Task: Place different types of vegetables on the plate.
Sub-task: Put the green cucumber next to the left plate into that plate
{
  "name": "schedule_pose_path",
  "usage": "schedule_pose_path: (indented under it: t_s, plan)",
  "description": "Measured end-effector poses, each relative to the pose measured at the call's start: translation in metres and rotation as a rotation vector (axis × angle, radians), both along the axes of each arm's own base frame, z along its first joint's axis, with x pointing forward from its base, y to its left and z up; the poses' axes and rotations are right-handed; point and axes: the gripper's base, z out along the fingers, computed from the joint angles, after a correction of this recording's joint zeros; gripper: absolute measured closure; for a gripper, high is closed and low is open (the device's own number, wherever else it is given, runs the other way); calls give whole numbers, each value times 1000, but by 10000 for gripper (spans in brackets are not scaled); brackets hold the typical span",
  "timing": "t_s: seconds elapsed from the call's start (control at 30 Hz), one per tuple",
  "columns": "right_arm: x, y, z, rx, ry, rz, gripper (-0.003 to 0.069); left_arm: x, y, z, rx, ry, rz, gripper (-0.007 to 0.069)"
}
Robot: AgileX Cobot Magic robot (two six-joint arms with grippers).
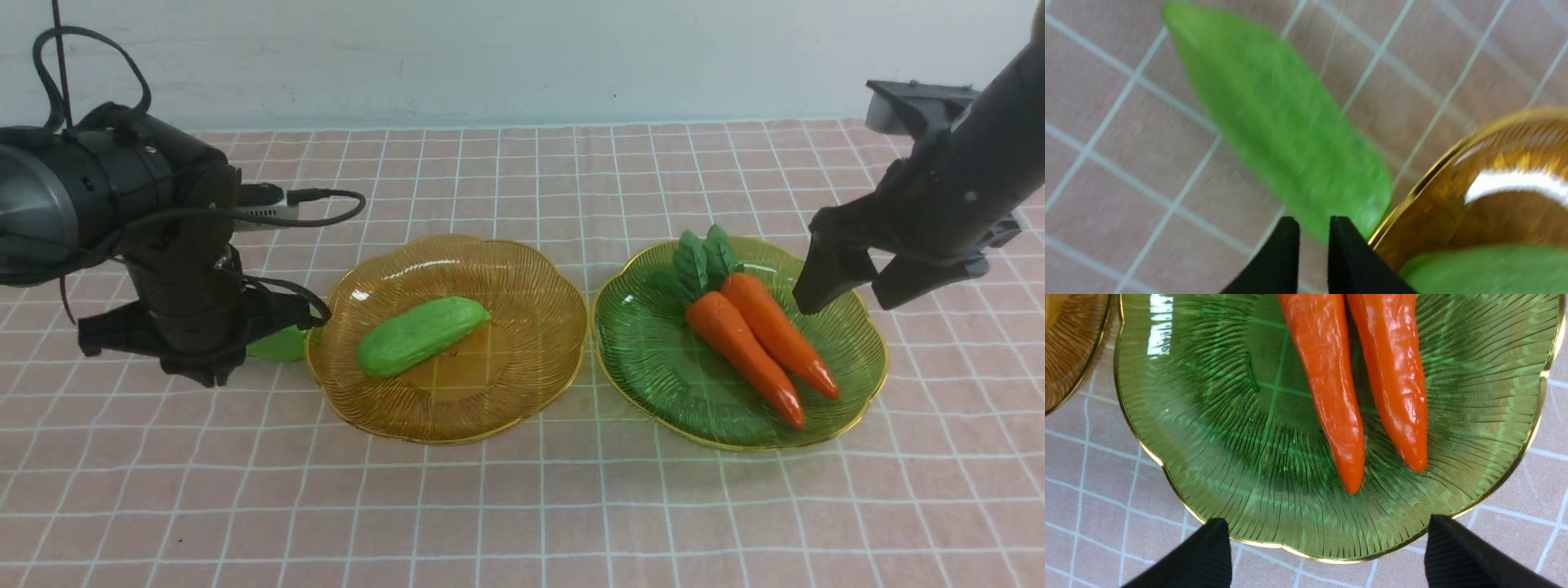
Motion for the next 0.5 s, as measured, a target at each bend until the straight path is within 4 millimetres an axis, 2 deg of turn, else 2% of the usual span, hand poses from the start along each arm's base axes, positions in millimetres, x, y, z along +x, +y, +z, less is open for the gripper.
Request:
schedule_pose_path:
  t_s: [0.2,0.5]
  plan:
    - [0,0,0,0,0,0,81,16,21,6,-129,-119,138,402]
    - [0,0,0,0,0,0,81,25,22,-18,-186,-85,190,107]
